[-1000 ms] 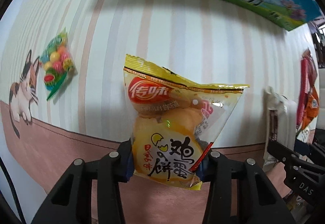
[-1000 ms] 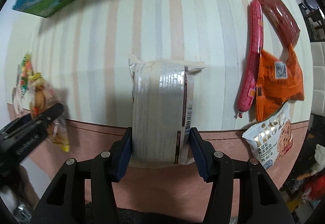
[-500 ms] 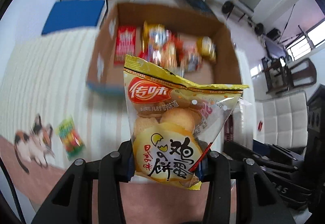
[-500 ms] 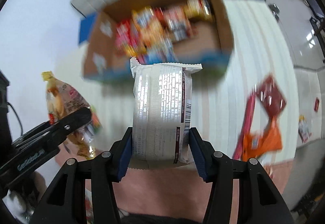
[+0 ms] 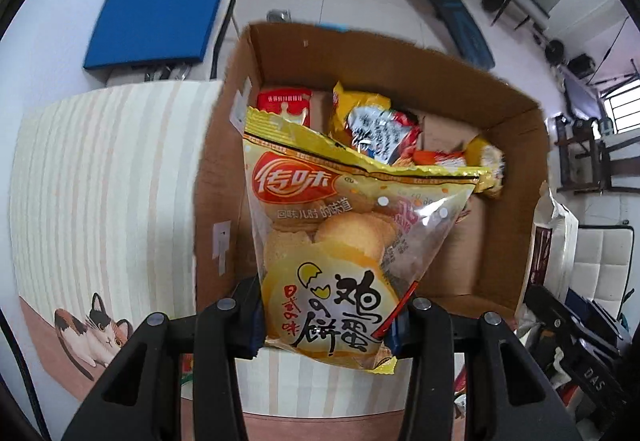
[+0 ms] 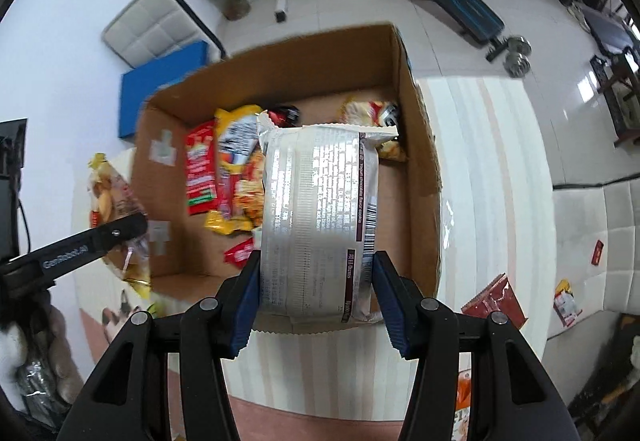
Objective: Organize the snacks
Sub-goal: 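Carry both bags over the box and release them inside, then move both tools back over the table toward the remaining snacks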
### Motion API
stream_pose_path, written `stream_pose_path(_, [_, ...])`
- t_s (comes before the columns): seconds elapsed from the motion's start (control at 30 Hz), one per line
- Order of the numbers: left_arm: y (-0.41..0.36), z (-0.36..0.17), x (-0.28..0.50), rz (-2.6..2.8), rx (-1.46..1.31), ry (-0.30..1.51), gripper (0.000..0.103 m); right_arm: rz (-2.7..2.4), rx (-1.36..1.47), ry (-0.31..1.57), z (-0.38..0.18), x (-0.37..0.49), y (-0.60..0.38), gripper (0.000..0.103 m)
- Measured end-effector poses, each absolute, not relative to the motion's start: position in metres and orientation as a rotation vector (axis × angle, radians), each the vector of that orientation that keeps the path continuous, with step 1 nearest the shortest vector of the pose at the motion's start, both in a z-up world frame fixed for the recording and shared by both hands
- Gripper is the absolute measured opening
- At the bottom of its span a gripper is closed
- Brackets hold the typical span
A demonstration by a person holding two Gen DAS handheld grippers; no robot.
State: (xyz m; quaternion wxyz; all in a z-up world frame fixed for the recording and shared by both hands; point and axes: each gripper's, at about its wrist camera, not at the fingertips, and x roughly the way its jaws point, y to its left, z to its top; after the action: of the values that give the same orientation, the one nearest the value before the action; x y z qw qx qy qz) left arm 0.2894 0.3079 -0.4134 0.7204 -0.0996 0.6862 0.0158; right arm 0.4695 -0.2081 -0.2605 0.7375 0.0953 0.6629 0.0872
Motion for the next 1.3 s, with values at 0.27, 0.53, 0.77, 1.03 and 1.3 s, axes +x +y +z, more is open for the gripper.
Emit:
stream_pose_path(0.27, [0.304, -0.462, 0.298, 0.038, -0.206, 1.657, 0.043, 0.15, 0.209, 1.547, -0.302, 0.48, -0.209, 0.058])
stream_pose_path(0.53, [0.301, -0.474, 0.301, 0.016, -0.226, 1.665, 0.086, 0.16, 0.17, 1.571, -0.306, 0.478, -0.202, 0.089])
stream_pose_path(0.77, [0.3, -0.437, 0.288, -0.001, -0.243, 1.578, 0.091, 0.153, 0.152, 1.517, -0.285, 0.469, -0.2, 0.094])
stream_pose_path(1.03, [0.294, -0.392, 0.262, 0.018, -0.175, 1.406, 0.091, 0.15, 0.07, 1.392, -0.245, 0.439, -0.188, 0.097])
stream_pose_path(1.3, [0.295, -0.36, 0.211, 0.032, -0.15, 1.283, 0.091, 0.14, 0.044, 1.271, -0.21, 0.388, -0.187, 0.098])
